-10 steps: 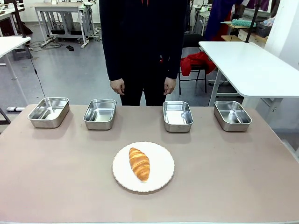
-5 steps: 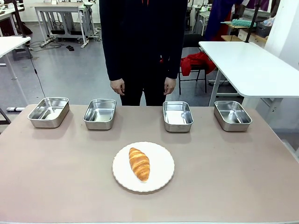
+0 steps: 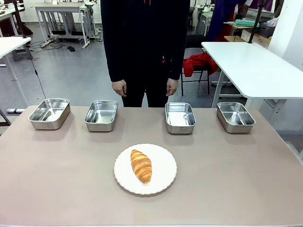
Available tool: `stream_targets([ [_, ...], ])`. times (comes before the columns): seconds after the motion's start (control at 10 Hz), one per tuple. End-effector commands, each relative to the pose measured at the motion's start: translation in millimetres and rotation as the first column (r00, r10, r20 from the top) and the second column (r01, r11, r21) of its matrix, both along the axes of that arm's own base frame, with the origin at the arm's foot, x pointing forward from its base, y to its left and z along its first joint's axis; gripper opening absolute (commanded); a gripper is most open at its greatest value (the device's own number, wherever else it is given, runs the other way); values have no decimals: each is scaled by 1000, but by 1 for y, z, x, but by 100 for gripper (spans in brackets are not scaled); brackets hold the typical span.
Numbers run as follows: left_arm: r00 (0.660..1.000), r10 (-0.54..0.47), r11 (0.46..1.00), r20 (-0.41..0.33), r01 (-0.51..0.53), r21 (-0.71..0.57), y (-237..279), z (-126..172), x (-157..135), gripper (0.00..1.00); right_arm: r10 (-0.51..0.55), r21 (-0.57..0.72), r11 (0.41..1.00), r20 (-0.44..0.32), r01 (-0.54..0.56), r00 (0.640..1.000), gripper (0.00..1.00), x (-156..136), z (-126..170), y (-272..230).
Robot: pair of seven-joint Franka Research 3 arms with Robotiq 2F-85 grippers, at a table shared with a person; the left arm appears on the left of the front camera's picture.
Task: Place the bread in the container.
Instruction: Place the Butter Roll into the Airtight Container indicated by the human.
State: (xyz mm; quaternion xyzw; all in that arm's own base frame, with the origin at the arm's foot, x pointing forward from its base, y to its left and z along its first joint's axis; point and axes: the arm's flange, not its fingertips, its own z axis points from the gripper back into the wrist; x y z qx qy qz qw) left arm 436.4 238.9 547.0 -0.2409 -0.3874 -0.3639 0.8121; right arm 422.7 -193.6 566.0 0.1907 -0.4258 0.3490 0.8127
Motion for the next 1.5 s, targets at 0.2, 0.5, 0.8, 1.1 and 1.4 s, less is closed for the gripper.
stream_targets([
  [0.2,1000,-3,1000,5,3,1,1,1,-1,100,0,1,1000,2,0,1000,98,0,1,0],
  [0.5,1000,-3,1000,5,3,1,1,1,-1,100,0,1,1000,2,0,1000,98,0,1,0],
  [0.8,1000,-3,1000,5,3,1,1,1,-1,100,0,1,1000,2,0,1000,98,0,1,0],
  [1.1,1000,-3,1000,5,3,1,1,1,-1,100,0,1,1000,2,0,1000,98,0,1,0],
  [1.4,1000,-3,1000,5,3,1,1,1,-1,100,0,1,1000,2,0,1000,98,0,1,0],
])
